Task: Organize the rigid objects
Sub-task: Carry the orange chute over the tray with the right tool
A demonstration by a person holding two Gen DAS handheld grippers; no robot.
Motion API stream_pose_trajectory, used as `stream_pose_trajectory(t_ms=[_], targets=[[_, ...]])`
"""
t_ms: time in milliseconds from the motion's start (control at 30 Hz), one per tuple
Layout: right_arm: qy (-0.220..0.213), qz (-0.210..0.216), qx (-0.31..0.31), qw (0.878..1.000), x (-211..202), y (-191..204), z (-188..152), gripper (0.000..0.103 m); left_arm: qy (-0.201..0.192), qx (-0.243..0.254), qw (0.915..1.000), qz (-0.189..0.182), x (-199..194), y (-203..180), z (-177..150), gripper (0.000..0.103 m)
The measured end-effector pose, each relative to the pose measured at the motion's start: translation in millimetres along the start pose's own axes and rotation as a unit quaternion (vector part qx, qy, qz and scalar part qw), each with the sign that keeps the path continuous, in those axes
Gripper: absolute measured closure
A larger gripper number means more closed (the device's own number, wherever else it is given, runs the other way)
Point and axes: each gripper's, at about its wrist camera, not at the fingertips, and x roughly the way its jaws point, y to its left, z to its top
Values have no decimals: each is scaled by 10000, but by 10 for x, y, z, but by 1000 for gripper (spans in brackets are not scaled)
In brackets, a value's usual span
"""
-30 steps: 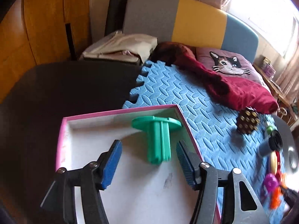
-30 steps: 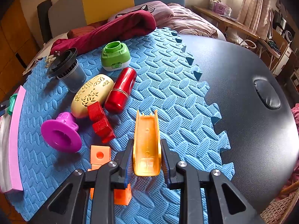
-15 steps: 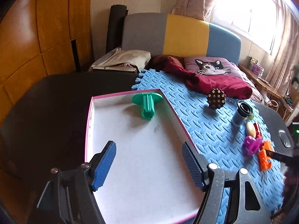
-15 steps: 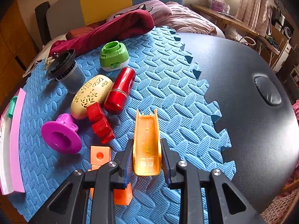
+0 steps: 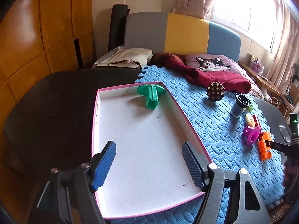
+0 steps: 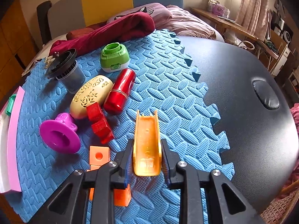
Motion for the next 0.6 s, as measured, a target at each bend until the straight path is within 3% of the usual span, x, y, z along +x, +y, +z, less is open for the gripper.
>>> stream_pose_trajectory(t_ms=[467,600], targets=[[-19,-50,-28,10000,-12,-1,2,77,70,-103,9999,87,28,118,-94,28],[-296,-58,126,9995,-138,-57,23,77,48,-233,9996,117,20,230,-104,28]])
